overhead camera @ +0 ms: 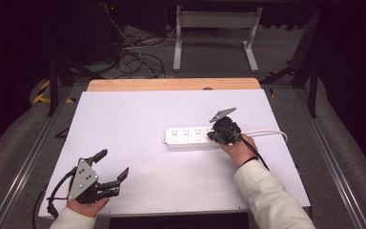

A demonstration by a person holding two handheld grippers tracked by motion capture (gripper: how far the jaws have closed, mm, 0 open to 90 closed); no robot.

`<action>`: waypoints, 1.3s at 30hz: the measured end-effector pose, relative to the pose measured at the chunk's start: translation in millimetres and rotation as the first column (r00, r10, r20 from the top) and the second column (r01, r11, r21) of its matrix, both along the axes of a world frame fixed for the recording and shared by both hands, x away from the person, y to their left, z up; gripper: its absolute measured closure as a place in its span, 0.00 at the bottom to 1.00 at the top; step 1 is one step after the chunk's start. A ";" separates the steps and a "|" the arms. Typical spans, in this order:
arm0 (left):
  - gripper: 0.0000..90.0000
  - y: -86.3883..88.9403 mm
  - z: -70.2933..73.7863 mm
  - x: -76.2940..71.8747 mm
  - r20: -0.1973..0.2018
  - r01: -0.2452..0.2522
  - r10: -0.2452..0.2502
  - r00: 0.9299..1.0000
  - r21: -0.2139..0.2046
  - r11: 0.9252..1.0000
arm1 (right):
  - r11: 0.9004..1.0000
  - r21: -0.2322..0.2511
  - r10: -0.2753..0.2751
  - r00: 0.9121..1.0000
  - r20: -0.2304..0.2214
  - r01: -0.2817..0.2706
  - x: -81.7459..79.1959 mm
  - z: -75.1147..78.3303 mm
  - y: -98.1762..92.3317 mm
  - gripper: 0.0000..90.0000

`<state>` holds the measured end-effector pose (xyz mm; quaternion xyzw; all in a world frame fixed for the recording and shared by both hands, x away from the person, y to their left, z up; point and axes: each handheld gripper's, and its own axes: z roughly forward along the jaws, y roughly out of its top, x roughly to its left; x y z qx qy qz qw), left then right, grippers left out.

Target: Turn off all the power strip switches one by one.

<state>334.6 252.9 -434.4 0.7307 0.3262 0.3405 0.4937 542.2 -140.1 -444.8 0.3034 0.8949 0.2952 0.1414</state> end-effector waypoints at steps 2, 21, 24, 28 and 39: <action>0.17 -0.2 0.0 -0.1 0.000 0.000 0.000 1.000 0.000 1.000 | 1.000 0.010 -0.008 1.000 -0.002 0.008 -0.1 -0.6 -0.8 1.00; 0.17 -0.2 0.1 -0.2 0.001 -0.004 0.004 1.000 -0.002 1.000 | 0.988 0.156 -0.015 0.998 0.068 0.004 -4.7 19.4 -6.3 1.00; 0.17 0.0 0.1 0.5 0.001 -0.006 0.006 1.000 -0.002 1.000 | 0.985 0.172 -0.014 0.994 0.106 -0.004 -8.1 36.5 -6.9 1.00; 0.17 -0.2 0.2 -0.2 0.002 -0.007 0.007 1.000 -0.004 1.000 | 0.985 0.170 -0.001 0.994 0.107 -0.017 -10.3 40.2 -5.0 1.00; 0.17 0.3 0.1 0.5 0.002 -0.006 0.006 1.000 0.000 1.000 | 0.987 0.150 0.038 0.995 0.095 -0.052 -11.1 38.1 6.3 1.00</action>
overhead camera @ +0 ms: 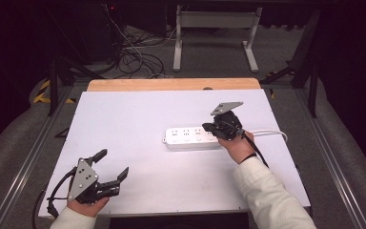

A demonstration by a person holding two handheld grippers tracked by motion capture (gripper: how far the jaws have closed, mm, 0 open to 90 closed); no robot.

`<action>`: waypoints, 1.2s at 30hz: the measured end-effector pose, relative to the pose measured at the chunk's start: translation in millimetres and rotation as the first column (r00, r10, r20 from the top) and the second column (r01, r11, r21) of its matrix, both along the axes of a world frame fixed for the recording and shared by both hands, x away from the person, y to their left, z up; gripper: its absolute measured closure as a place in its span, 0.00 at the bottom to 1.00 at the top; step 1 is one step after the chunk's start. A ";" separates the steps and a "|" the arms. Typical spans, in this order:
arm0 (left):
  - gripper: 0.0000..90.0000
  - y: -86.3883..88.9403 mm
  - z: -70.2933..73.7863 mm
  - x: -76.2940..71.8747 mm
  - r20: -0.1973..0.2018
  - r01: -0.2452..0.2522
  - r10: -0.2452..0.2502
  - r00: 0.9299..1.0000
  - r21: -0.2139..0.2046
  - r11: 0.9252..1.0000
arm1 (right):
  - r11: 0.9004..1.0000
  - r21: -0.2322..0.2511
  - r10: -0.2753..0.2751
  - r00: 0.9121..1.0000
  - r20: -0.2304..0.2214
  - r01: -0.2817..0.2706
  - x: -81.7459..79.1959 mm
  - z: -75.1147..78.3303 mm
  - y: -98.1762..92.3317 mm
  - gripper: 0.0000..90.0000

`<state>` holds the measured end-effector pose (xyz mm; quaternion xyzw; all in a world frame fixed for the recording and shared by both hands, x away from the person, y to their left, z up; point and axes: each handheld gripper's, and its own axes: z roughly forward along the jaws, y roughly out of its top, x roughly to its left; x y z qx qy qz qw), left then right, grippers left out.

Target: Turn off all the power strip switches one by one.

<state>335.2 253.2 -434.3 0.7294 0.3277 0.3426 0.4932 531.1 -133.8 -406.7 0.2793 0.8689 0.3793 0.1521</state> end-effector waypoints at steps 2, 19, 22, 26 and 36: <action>0.17 -0.2 0.0 -0.2 0.000 0.000 0.000 1.000 -0.003 1.000 | 1.000 -0.007 0.005 1.000 -0.006 -0.005 0.6 -3.4 3.4 1.00; 0.17 0.2 0.0 -0.4 0.000 0.001 -0.001 1.000 -0.001 1.000 | 0.997 -0.073 0.026 0.998 -0.062 -0.031 7.2 -30.1 23.7 1.00; 0.17 0.2 0.0 -0.4 0.001 0.000 0.000 1.000 -0.002 1.000 | 0.997 -0.077 0.024 0.997 -0.068 -0.030 7.7 -32.6 24.1 1.00; 0.17 0.3 -0.3 0.6 -0.003 0.002 -0.002 1.000 0.006 1.000 | 0.995 -0.097 0.019 0.997 -0.071 -0.026 8.8 -36.5 24.5 1.00; 0.17 0.3 -0.3 -0.1 -0.005 0.002 -0.002 1.000 0.001 1.000 | 0.995 -0.101 0.015 0.997 -0.075 -0.022 8.9 -39.3 26.2 1.00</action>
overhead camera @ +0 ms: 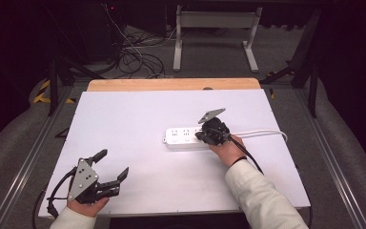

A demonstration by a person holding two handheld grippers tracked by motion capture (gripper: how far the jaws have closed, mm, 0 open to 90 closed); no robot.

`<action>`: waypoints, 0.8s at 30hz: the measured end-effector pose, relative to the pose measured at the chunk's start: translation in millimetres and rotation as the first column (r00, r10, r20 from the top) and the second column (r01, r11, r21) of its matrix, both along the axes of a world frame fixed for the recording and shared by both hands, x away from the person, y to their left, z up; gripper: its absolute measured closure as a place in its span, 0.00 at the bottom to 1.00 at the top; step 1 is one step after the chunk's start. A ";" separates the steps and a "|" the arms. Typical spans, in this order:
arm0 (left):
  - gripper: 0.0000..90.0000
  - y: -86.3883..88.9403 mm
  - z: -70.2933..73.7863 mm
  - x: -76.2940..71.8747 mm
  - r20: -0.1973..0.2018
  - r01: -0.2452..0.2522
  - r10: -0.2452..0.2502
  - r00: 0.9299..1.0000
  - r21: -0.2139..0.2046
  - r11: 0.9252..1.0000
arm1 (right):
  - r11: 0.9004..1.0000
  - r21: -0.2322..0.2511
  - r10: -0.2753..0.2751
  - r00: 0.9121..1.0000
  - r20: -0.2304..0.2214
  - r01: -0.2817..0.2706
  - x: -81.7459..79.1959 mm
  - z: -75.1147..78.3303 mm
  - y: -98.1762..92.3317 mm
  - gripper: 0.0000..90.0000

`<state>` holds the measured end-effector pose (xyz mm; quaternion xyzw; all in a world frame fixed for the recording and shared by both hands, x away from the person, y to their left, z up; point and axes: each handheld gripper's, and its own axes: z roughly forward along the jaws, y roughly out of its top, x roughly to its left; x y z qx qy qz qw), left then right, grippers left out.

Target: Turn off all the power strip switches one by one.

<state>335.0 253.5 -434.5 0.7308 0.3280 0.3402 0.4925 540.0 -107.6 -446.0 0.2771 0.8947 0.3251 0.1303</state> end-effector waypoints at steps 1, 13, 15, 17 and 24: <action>0.17 0.0 0.0 0.0 0.000 0.000 0.000 1.000 0.000 1.000 | 1.000 0.002 0.001 1.000 -0.002 -0.001 -0.2 -0.2 0.1 1.00; 0.17 -0.1 0.2 -0.6 0.002 -0.001 0.001 1.000 -0.001 1.000 | 1.000 0.004 -0.005 1.000 -0.004 0.005 -0.5 -3.3 -0.4 1.00; 0.17 -0.3 0.2 -0.4 0.004 0.000 0.000 1.000 -0.001 1.000 | 1.000 0.012 -0.008 1.000 -0.010 0.008 0.2 -3.6 -1.5 1.00; 0.17 -0.5 0.1 -0.7 0.002 0.000 0.000 1.000 -0.003 1.000 | 1.000 0.022 -0.008 1.000 -0.012 0.008 -0.2 -4.3 -2.2 1.00; 0.17 -0.9 0.4 -1.0 0.008 0.000 0.000 1.000 -0.002 1.000 | 1.000 0.019 -0.010 1.000 -0.007 0.010 -0.4 -4.5 -2.1 1.00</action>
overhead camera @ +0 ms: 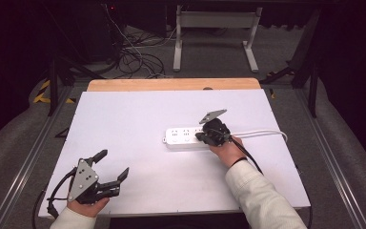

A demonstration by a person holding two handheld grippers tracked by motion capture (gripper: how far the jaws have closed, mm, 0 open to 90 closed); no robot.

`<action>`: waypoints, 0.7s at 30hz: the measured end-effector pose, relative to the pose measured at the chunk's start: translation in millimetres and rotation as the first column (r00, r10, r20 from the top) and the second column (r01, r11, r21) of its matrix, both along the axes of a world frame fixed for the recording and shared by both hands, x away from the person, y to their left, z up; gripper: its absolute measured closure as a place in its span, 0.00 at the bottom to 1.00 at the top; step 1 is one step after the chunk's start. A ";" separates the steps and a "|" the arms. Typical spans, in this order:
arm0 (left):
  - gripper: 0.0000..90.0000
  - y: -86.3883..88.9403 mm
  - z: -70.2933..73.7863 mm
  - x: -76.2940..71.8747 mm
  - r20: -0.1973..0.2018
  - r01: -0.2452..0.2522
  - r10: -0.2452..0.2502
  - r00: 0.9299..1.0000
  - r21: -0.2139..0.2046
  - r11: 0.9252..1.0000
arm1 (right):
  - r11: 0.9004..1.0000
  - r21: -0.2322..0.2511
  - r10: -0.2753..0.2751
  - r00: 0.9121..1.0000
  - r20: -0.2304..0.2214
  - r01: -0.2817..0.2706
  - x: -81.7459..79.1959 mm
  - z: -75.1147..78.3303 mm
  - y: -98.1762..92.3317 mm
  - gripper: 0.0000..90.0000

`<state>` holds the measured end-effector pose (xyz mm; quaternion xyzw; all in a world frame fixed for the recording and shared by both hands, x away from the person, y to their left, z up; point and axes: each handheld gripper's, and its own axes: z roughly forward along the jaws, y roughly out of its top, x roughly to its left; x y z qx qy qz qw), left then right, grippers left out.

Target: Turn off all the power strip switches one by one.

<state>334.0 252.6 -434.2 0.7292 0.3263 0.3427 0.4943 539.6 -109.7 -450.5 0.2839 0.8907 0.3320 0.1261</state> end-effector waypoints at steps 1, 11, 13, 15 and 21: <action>0.17 0.0 0.1 0.0 0.000 0.000 0.000 1.000 -0.001 1.000 | 1.000 -0.007 0.002 1.000 0.000 -0.002 -0.2 0.4 0.5 1.00; 0.17 0.0 0.2 -0.4 -0.001 -0.001 0.001 1.000 -0.003 1.000 | 1.000 -0.015 0.010 1.000 0.007 -0.010 -0.4 0.8 1.4 1.00; 0.17 0.4 0.0 0.1 -0.004 -0.002 0.002 1.000 -0.003 1.000 | 1.000 0.008 0.004 0.999 0.037 -0.004 -3.1 9.5 -0.4 1.00; 0.17 0.7 -0.2 1.0 -0.005 -0.004 0.004 1.000 -0.004 1.000 | 0.994 0.106 0.000 0.997 0.075 -0.008 -5.9 22.3 -6.7 1.00; 0.17 0.4 -0.5 1.1 -0.009 -0.004 0.004 1.000 -0.002 1.000 | 0.992 0.121 0.020 0.995 0.093 -0.031 -9.3 39.9 -4.8 1.00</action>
